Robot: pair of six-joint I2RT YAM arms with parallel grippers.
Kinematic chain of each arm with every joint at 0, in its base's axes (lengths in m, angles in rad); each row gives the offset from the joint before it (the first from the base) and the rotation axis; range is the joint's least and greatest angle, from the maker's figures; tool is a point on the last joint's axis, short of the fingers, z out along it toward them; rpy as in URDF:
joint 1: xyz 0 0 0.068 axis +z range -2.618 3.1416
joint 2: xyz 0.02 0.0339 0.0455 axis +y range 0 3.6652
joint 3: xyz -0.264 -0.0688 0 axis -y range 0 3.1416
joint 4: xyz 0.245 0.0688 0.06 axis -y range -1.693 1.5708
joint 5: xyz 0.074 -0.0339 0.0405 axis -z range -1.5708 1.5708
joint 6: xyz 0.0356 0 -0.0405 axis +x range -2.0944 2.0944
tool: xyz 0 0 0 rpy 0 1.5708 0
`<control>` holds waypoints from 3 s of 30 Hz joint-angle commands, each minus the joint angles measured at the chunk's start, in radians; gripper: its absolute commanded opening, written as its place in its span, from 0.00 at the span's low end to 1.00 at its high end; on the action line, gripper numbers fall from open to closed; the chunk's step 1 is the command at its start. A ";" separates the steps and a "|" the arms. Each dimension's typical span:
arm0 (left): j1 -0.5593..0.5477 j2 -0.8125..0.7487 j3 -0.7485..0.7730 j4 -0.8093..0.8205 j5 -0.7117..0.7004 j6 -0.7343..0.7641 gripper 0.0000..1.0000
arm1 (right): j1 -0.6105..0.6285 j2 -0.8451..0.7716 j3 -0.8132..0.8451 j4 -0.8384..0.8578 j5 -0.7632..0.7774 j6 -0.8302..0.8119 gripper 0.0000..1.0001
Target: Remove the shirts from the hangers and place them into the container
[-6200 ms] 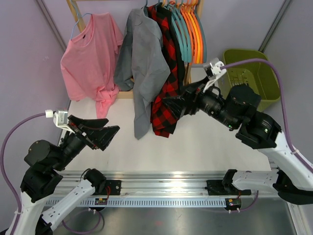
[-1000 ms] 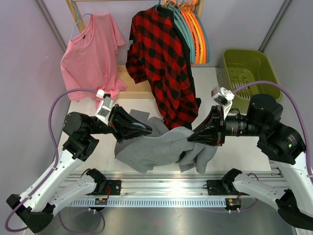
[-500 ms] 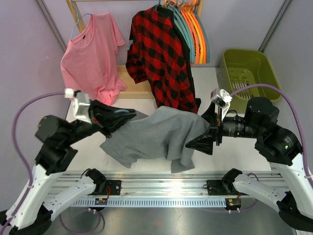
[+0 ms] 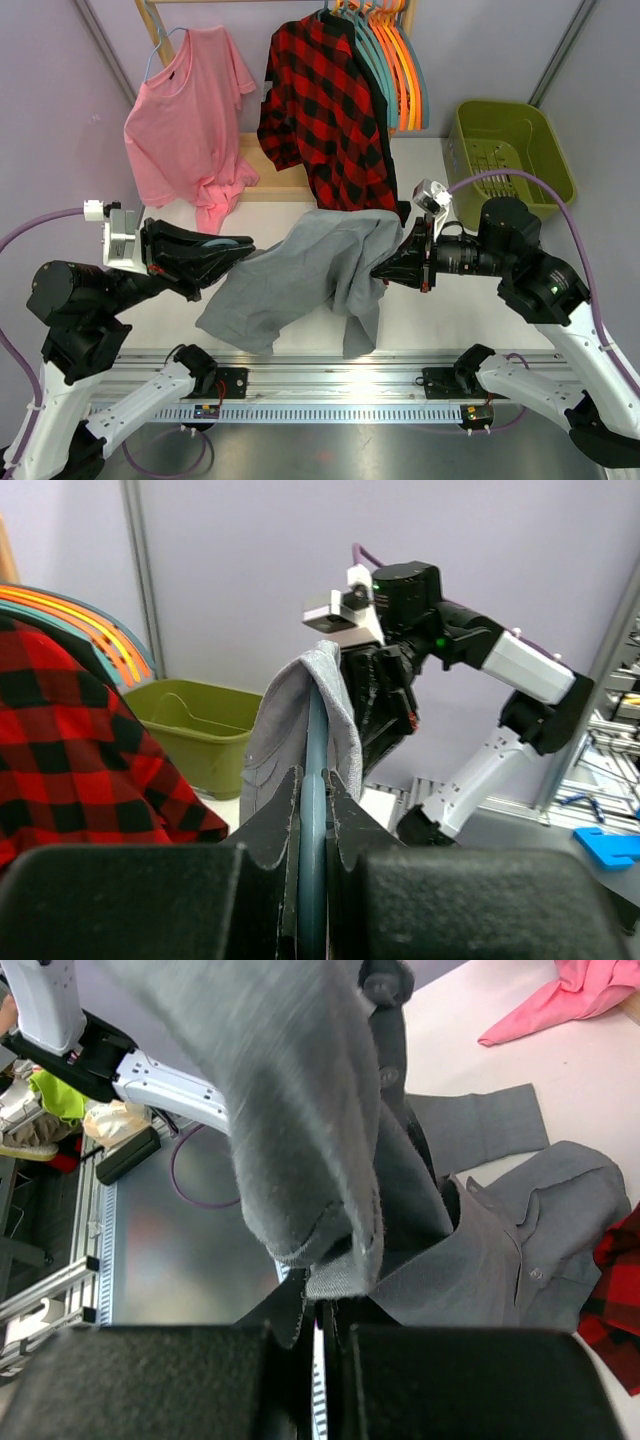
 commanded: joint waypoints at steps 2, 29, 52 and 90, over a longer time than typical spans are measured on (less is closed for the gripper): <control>0.002 -0.031 -0.009 0.027 0.025 -0.027 0.00 | 0.004 0.004 -0.006 0.099 0.044 0.029 0.00; 0.004 -0.270 -0.193 -0.047 -0.953 0.052 0.00 | 0.002 -0.179 -0.156 0.042 0.552 0.155 0.00; 0.004 0.009 -0.037 0.014 -0.043 0.145 0.00 | 0.320 0.053 -0.136 -0.129 0.793 0.155 0.71; 0.249 0.316 -0.070 0.196 0.723 -0.149 0.21 | 0.320 0.106 -0.044 0.024 0.290 0.072 0.00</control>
